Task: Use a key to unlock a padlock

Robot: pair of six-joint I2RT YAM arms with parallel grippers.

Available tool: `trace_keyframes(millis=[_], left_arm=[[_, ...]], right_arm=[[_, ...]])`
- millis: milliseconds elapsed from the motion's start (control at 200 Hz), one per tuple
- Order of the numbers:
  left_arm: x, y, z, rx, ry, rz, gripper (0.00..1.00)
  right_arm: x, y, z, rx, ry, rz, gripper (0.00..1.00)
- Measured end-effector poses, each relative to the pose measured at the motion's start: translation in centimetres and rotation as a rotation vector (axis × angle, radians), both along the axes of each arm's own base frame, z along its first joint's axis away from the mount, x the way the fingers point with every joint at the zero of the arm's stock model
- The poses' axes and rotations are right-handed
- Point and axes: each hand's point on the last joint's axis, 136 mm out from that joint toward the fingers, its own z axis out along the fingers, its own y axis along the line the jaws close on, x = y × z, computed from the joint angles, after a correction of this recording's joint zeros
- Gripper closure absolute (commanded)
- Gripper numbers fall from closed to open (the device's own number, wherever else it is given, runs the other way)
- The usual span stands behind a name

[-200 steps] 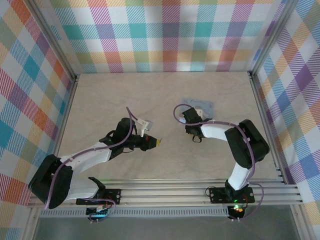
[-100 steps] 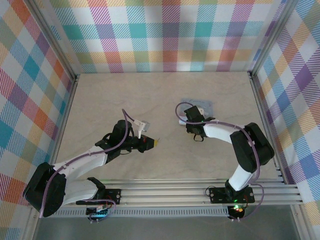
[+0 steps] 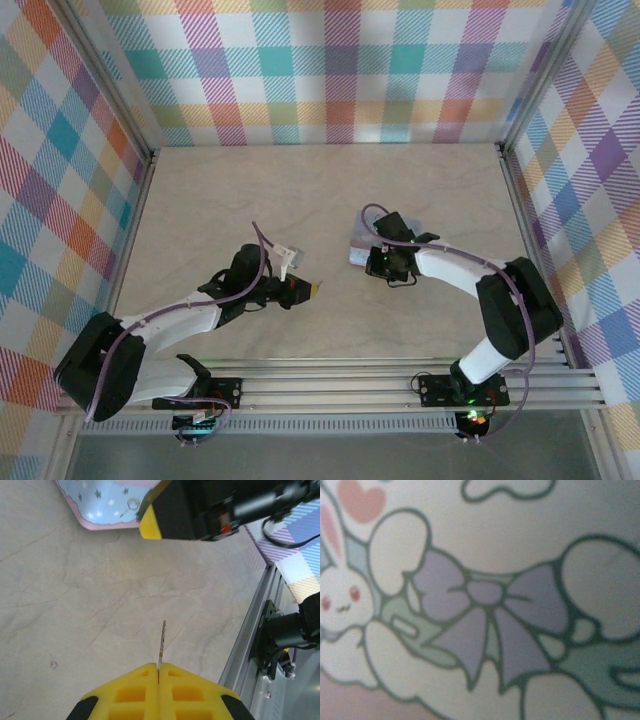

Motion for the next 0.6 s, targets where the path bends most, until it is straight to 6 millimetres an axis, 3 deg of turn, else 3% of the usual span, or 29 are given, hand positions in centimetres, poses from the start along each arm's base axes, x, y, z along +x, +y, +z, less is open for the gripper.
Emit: trace_keyframes(millis=[315,600], left_arm=[[-0.4,-2.8,0.2,-0.026,-0.091,-0.077,1.0],[1.6,-4.6,-0.7,-0.049,-0.131,-0.058,1.0]], right_arm=[[-1.1,2.3,4.5,0.122,0.081,0.014,1.0],[-2.6,2.8,5.8,0.177,0.154,0.012,1.0]])
